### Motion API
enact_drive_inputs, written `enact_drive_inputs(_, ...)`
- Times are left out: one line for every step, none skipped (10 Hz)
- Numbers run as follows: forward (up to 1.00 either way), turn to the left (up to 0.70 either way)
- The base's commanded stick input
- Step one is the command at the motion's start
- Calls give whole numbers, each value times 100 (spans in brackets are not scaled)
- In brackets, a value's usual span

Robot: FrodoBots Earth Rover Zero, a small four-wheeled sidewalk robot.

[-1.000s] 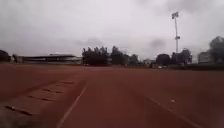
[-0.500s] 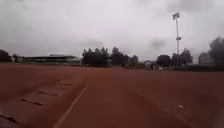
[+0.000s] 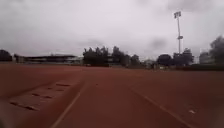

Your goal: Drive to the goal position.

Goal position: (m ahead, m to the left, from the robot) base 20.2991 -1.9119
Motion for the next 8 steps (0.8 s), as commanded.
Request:
enact_drive_inputs(50, 0)
enact_drive_inputs(50, 0)
enact_drive_inputs(50, 0)
enact_drive_inputs(50, 0)
enact_drive_inputs(50, 0)
enact_drive_inputs(50, 0)
enact_drive_inputs(50, 0)
enact_drive_inputs(50, 0)
